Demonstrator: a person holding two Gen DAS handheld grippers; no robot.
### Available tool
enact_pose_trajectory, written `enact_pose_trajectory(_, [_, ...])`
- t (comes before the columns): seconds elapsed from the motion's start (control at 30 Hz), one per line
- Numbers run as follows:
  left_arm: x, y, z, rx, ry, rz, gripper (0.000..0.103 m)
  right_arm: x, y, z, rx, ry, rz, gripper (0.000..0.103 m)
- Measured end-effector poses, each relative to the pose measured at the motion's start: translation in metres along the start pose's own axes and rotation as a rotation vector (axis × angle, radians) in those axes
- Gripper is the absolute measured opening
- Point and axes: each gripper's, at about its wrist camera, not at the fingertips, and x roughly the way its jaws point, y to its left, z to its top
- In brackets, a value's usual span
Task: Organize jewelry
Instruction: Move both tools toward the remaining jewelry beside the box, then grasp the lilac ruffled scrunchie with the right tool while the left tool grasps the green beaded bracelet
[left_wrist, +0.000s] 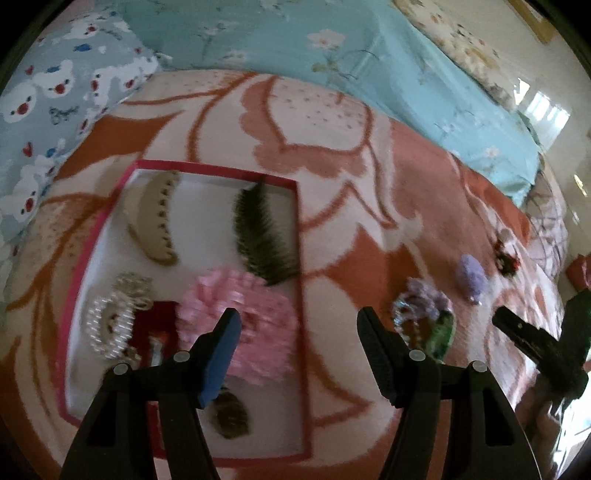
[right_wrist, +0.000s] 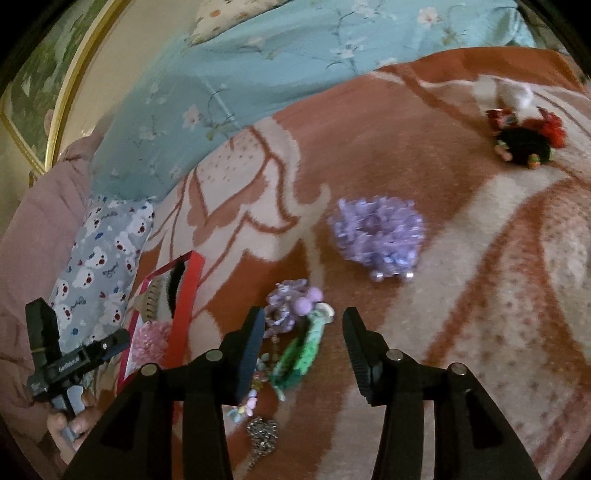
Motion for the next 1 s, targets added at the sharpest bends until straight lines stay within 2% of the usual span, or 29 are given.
enact_pose_trajectory(0.3, [0.027, -0.058, -0.012, 0.1, 0.064, -0.071, 0.065, -0.005, -0.027, 0.011, 0.027, -0.018, -0.055, 0.048])
enact_pose_trajectory(0.37, [0.036, -0.074, -0.013, 0.132, 0.079, -0.089, 0.065, -0.002, -0.034, 0.015, 0.032, -0.015, -0.072, 0.056])
enact_pose_trajectory(0.67, [0.084, -0.139, -0.015, 0.242, 0.135, -0.141, 0.065, 0.025, -0.053, 0.039, 0.053, 0.009, -0.112, 0.057])
enact_pose_trajectory(0.83, [0.117, -0.161, -0.016, 0.282, 0.178, -0.148, 0.064, 0.042, -0.056, 0.052, 0.05, 0.021, -0.114, 0.057])
enact_pose_trajectory(0.9, [0.131, -0.168, -0.018, 0.296, 0.202, -0.15, 0.063, 0.049, -0.058, 0.054, 0.05, 0.033, -0.119, 0.054])
enact_pose_trajectory(0.93, [0.136, -0.171, -0.02, 0.301, 0.207, -0.149, 0.062, 0.052, -0.058, 0.054, 0.049, 0.037, -0.122, 0.048])
enact_pose_trajectory(0.97, [0.143, -0.174, -0.022, 0.308, 0.213, -0.145, 0.053, 0.054, -0.058, 0.054, 0.047, 0.04, -0.127, 0.034])
enact_pose_trajectory(1.0, [0.15, -0.175, -0.023, 0.312, 0.226, -0.137, 0.04, 0.056, -0.058, 0.053, 0.046, 0.046, -0.131, 0.028])
